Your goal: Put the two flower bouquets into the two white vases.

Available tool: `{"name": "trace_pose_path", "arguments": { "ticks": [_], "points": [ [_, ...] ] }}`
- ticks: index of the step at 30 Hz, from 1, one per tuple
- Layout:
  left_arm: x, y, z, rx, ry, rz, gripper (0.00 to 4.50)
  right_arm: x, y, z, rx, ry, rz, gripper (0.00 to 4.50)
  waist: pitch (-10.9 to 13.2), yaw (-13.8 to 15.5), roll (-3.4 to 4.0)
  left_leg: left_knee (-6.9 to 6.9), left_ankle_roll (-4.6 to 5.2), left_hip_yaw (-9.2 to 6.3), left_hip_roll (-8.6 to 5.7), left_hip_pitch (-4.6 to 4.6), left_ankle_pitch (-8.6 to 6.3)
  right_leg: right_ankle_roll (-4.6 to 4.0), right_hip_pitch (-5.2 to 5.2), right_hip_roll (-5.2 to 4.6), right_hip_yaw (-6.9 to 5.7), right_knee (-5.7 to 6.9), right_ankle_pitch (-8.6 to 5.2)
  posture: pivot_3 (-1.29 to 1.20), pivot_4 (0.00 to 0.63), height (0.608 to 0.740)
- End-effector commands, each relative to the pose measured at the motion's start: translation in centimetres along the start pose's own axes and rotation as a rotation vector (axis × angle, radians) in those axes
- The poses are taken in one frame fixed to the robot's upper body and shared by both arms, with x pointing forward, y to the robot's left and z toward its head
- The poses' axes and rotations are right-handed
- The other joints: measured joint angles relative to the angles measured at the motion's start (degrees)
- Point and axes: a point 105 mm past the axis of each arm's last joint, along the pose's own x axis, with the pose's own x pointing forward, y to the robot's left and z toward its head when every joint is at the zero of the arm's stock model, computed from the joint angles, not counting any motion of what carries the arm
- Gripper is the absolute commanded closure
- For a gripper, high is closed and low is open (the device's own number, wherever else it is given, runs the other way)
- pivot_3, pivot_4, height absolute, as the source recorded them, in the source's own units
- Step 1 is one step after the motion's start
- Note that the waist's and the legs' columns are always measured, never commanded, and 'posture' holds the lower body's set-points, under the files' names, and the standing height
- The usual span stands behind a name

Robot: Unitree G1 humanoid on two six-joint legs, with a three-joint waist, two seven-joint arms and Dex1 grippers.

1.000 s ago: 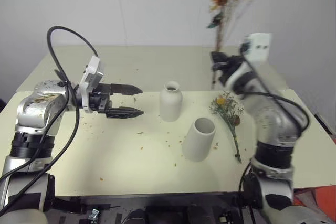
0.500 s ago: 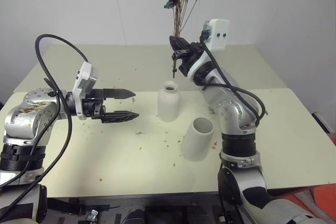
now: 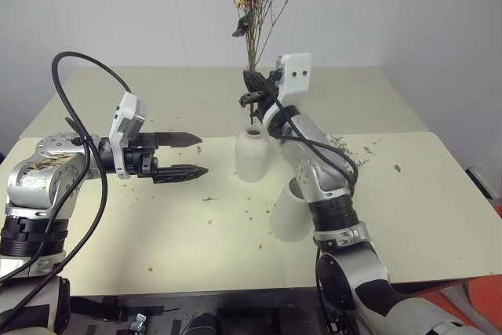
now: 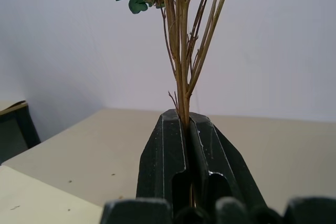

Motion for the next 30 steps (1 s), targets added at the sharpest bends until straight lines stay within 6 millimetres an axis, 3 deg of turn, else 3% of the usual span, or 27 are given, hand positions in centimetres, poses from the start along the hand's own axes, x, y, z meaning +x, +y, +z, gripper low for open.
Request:
{"name": "trace_pose_path", "arguments": {
  "ticks": [1, 15, 28, 30],
  "points": [
    [-0.6, -0.3, 1.2, 0.059, -0.013, 0.011, 0.00, 0.1, 0.2, 1.9, -0.030, -0.077, 0.020, 4.48, 0.00, -0.11, 0.00, 0.00, 0.00, 0.00, 0.00, 0.00, 0.00, 0.00, 0.00, 0.00, 0.00, 0.00, 0.00, 0.00, 0.150, 0.740],
    [-0.3, -0.2, 1.1, 0.067, -0.013, 0.004, 0.00, -0.2, 0.7, 0.9, -0.008, -0.018, 0.042, 4.48, 0.00, -0.71, 0.00, 0.00, 0.00, -0.01, 0.00, 0.01, 0.00, 0.00, 0.00, 0.00, 0.00, 0.01, 0.00, 0.00, 0.150, 0.740],
    [-0.6, -0.1, 1.0, 0.073, -0.005, 0.015, 0.00, -0.9, 1.2, 0.8, -0.004, -0.016, 0.067, 0.30, 0.00, -0.72, 0.00, 0.00, 0.00, -0.01, 0.00, 0.01, 0.00, 0.00, 0.00, 0.00, 0.01, 0.01, 0.00, 0.00, 0.150, 0.740],
    [-0.6, 0.0, 1.0, 0.075, -0.004, 0.015, 0.00, -1.1, 1.2, 0.8, -0.008, -0.015, 0.069, 0.03, 0.00, -0.72, 0.00, 0.00, 0.00, -0.01, 0.00, 0.02, 0.00, 0.00, 0.00, 0.00, 0.00, 0.02, 0.00, 0.00, 0.150, 0.740]
  ]
}}
